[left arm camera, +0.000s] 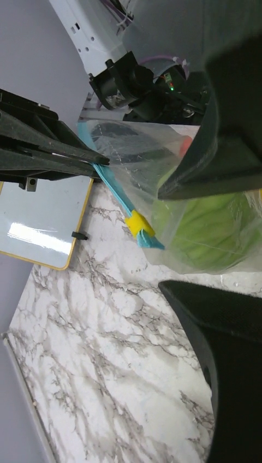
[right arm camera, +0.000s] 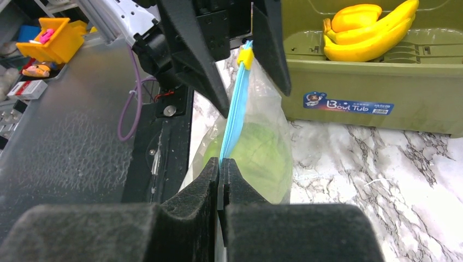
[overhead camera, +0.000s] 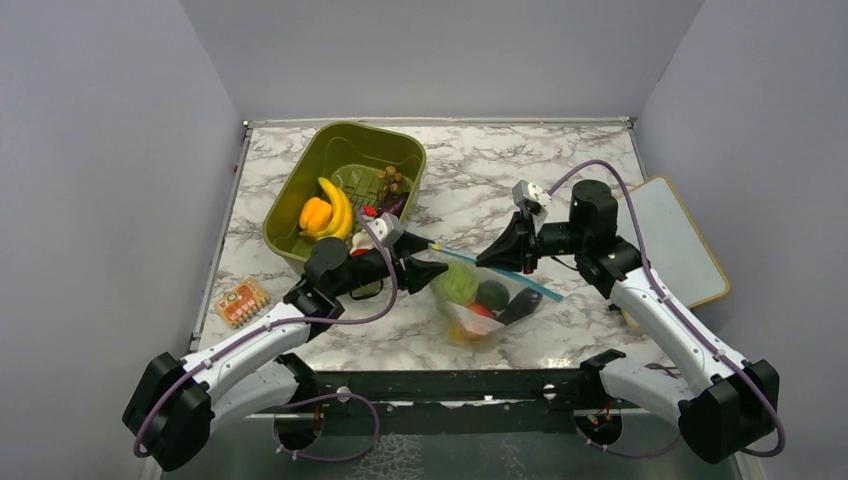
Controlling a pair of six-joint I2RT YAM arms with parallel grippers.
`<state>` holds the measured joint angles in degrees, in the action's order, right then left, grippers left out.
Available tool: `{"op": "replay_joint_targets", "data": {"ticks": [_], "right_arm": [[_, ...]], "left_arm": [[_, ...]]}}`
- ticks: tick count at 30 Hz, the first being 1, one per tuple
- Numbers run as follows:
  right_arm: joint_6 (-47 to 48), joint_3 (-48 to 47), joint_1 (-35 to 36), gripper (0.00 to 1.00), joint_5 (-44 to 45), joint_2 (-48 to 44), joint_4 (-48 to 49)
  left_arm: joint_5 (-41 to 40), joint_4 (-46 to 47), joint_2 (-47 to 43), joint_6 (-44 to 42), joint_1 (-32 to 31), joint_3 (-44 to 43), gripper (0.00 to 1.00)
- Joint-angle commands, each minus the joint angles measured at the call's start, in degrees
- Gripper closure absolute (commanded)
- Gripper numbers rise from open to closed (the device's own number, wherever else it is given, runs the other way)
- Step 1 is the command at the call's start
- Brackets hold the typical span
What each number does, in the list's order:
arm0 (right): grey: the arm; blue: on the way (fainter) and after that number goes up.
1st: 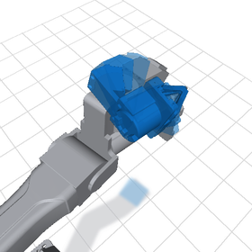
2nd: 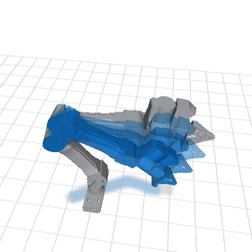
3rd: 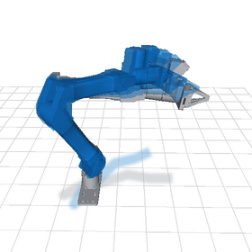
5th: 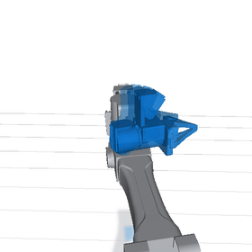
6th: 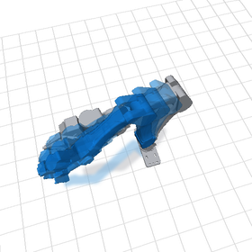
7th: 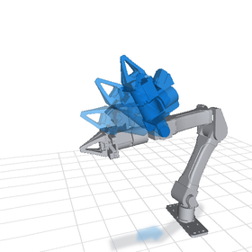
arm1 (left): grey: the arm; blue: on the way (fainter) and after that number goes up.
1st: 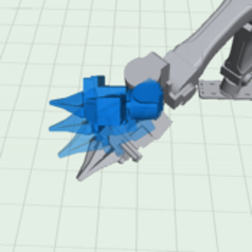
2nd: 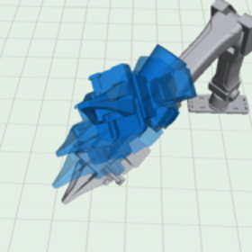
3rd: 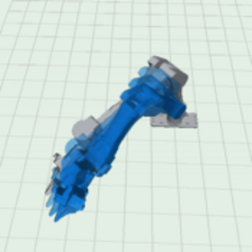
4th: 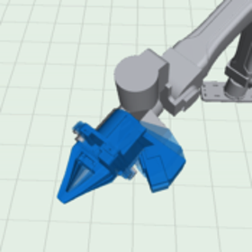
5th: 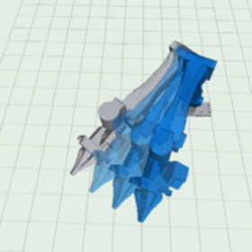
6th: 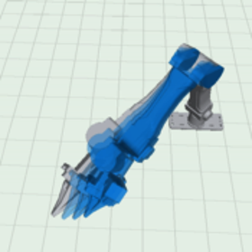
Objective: Open the zip-top bag and remove the fake food
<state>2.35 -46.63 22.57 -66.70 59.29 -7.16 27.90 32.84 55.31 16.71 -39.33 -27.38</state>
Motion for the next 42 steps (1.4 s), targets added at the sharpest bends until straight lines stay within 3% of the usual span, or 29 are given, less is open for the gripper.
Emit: {"op": "replay_joint_targets", "data": {"ticks": [1,5,6,10,13,14,17,24,29,31,36,42], "right_arm": [[-0.68,0.22,0.41,0.99,-2.71,-1.04,3.31],[-0.6,0.31,0.41,0.99,-2.52,-1.06,3.21],[-0.59,0.13,0.41,0.99,-2.57,-0.99,3.2],[-0.64,-0.25,0.46,0.99,-3.25,-0.79,3.12],[-0.23,-0.39,0.45,0.99,-4.53,-0.87,2.87],[-0.14,-0.47,0.46,0.99,-5.17,-0.91,2.85],[1.06,-0.78,0.45,0.99,-7.23,-0.75,2.32],[3.53,-2.31,0.42,0.99,-9.9,1.55,0.19],[3.87,-2.93,0.4,0.99,-10.78,2.35,-0.13],[4.04,-3.02,0.39,0.99,-10.62,2.39,-0.09],[3.96,-3.25,0.46,0.99,-9.78,2.43,-0.09],[4.15,-3.25,0.42,0.98,-7.65,2.34,-0.6]], "left_arm": [[1.58,4.96,-1.34,-5.24,0.48,0.88,0.52],[2.89,4.95,-0.43,-7.86,0.72,0.55,0.75],[2.14,4.95,-0.64,-7.83,0.78,0.78,0.76],[-2.18,4.94,-2.07,-7.5,0.9,2.36,0.52],[-2.02,4.95,-2.13,-8.02,1.14,2.57,0.23],[-1.46,4.89,-1.89,-8.14,1.42,2.4,0.2],[2.6,4.89,-0.71,-8.74,2.52,1.05,0.16],[20.36,4.95,1.12,-10.27,4.42,-1.45,0.17],[24.03,4.91,2.91,-10.5,4.44,-2.45,0.23],[25.37,4.88,3.66,-10.1,4.4,-3.14,0.3],[21.54,4.89,4.11,-9.06,4.43,-2.74,0.67],[18.7,4.91,2.6,-7.17,4.44,-1.56,0.87]]}}
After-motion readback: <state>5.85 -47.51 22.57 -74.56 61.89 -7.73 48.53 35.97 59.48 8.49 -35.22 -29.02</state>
